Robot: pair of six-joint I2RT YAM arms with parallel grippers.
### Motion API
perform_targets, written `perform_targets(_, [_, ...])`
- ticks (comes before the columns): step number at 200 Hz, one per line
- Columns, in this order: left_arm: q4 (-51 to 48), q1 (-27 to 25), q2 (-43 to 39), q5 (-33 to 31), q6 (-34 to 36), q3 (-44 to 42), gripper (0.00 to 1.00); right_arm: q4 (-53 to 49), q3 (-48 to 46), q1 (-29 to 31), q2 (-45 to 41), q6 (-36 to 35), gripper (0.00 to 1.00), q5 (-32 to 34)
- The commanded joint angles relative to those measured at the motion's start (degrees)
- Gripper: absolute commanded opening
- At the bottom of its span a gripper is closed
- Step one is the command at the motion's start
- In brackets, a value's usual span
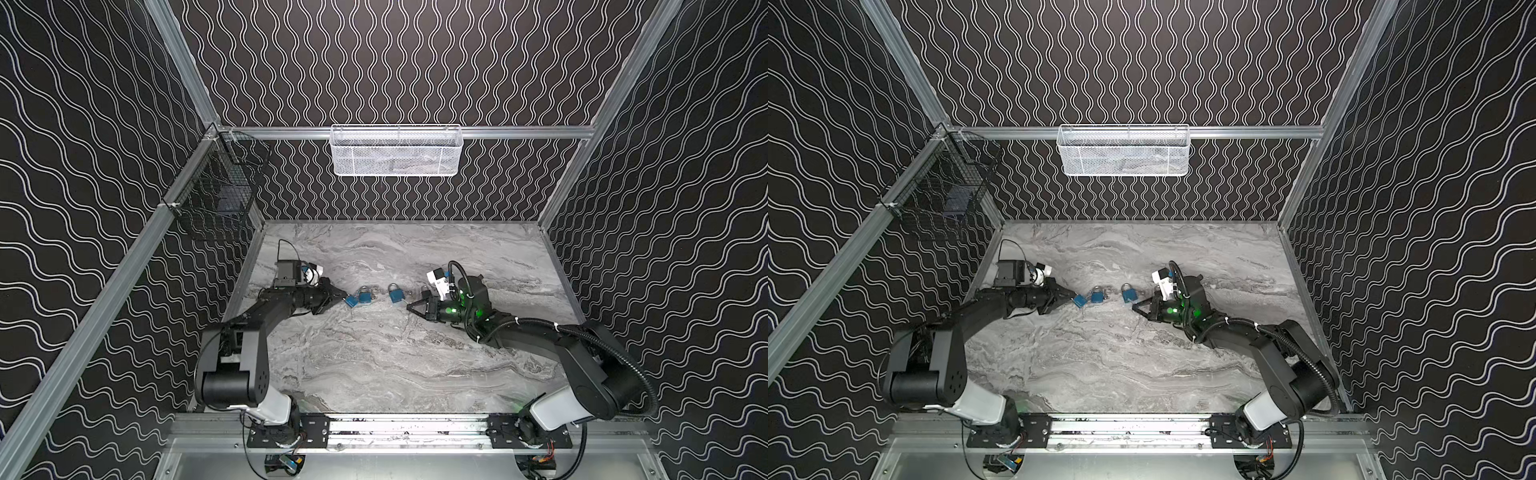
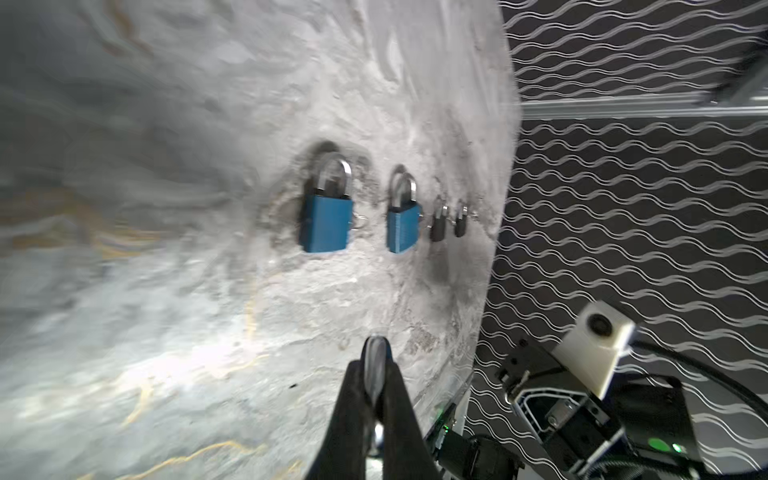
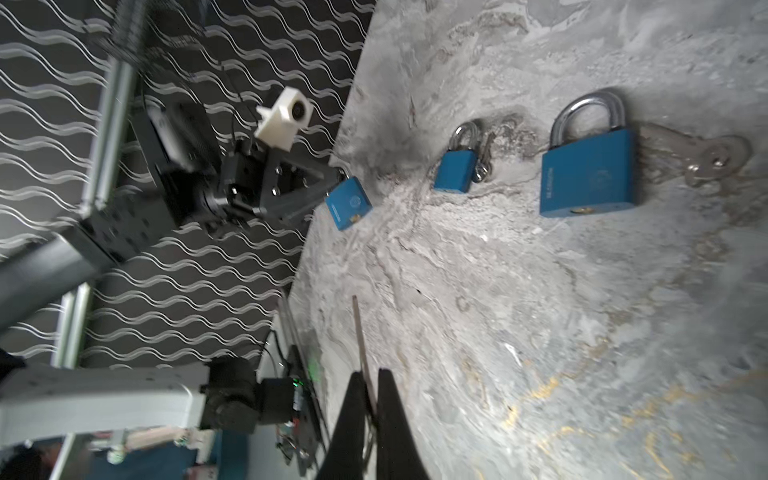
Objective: Lock with the key
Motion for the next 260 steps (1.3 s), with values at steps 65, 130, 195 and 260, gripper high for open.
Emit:
perform_targets(65, [-20.8, 1.8, 11.4, -11.6, 19.2, 11.9, 0.00, -8.2, 3.8, -0.7, 4.0, -9.6, 0.00, -6.4])
perform_targets(130, [-19.5, 1.7, 17.0, -11.7, 20.6, 14.5, 0.00, -8.9, 4.8, -0.7, 6.2, -10.8, 0.00, -8.5])
perform_targets(195, [-19.4, 1.6, 20.1, -13.6, 20.4, 18.6, 0.21, -7.2, 6.2, 0.0, 10.4, -9.3, 0.00, -8.8])
perform_targets(260, [-17.4, 1.6, 22.7, -12.8, 19.5, 19.7, 0.35, -8.4, 9.8, 2.4, 13.7, -8.2, 0.00, -5.4])
